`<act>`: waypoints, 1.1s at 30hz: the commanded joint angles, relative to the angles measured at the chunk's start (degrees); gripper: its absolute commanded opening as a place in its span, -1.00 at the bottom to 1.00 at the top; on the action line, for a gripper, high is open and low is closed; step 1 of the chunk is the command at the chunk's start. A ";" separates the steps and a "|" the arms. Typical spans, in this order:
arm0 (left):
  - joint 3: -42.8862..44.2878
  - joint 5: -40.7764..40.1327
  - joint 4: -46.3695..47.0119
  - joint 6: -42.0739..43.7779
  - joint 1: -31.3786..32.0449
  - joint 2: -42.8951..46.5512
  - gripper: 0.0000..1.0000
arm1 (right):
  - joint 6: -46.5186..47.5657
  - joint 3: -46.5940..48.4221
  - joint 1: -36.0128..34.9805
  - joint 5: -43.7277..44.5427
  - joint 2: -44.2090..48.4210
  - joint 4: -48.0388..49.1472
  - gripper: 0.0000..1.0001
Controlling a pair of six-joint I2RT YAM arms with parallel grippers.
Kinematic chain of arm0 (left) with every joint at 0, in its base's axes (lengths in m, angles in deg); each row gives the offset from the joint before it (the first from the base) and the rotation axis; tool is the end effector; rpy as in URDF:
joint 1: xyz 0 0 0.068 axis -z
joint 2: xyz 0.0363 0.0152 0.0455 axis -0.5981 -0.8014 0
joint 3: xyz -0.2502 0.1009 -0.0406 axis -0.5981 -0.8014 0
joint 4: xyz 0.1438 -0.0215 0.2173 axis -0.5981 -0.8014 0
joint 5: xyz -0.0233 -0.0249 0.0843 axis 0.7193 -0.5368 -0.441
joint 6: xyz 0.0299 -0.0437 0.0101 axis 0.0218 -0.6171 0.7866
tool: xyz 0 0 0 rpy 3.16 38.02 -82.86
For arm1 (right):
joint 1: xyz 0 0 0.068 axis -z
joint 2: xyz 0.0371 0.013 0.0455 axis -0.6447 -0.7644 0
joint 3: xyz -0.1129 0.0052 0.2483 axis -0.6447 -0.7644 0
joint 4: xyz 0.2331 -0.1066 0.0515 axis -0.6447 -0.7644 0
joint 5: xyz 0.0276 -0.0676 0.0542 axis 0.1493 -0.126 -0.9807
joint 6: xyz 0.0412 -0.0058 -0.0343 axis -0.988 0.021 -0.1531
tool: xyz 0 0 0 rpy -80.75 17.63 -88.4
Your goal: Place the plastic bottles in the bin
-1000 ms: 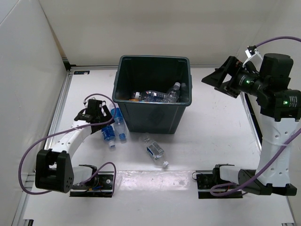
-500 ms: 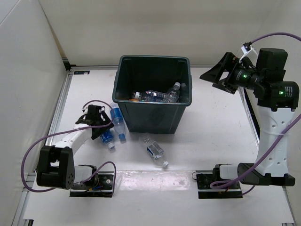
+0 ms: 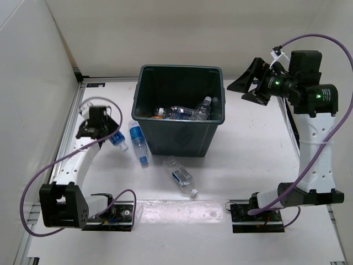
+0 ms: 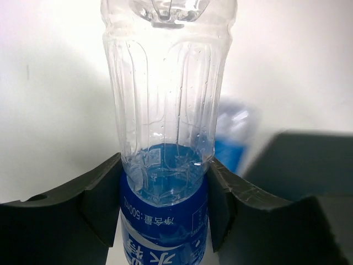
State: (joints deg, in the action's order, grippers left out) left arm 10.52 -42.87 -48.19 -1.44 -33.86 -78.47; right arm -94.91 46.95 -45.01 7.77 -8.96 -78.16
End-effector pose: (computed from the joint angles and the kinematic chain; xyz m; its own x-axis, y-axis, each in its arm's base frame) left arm 0.2441 -0.0036 0.2380 -0.5222 -0.6214 -0.5840 -0.6015 0.7539 -0.2643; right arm 0.2222 0.0371 0.5147 -0.6751 0.3718 -0.6372 -0.2093 0.7317 0.6487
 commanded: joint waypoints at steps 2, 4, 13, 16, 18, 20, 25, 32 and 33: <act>14.28 -5.69 0.98 5.43 -0.24 3.44 0.01 | -0.34 3.10 -2.25 -1.12 -2.09 2.50 0.81; 21.47 -5.78 1.78 10.51 -0.24 3.09 0.01 | -0.17 3.37 -2.87 -0.86 -2.71 2.59 0.81; 50.32 -5.52 1.95 23.17 0.72 0.46 -0.07 | 1.15 5.39 -4.98 0.11 -4.47 1.45 0.81; 57.61 2.19 4.84 23.99 2.66 -3.14 0.01 | 0.80 5.12 -4.80 0.55 -4.21 1.27 0.81; 57.63 12.95 8.71 18.58 3.01 -4.46 0.07 | 0.62 5.21 -5.07 0.55 -4.65 1.27 0.81; 56.14 16.27 13.54 16.87 5.89 -5.08 0.14 | 0.54 5.21 -5.16 0.20 -4.82 1.53 0.81; 54.91 18.48 12.60 26.79 22.32 -7.89 0.52 | 0.18 4.34 -4.28 0.11 -4.39 1.71 0.81; 53.32 9.68 7.77 38.12 30.26 -8.07 1.00 | 0.18 1.97 -3.05 0.03 -2.37 1.98 0.81; 53.76 7.52 7.15 38.65 29.39 -7.90 1.00 | 0.01 1.53 -2.61 0.11 -2.10 2.24 0.81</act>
State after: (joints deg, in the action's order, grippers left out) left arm 62.10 -28.03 -39.89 30.61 -3.85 -90.03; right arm -94.75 49.38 -48.33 8.21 -13.42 -77.53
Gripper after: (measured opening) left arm 0.998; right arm 0.904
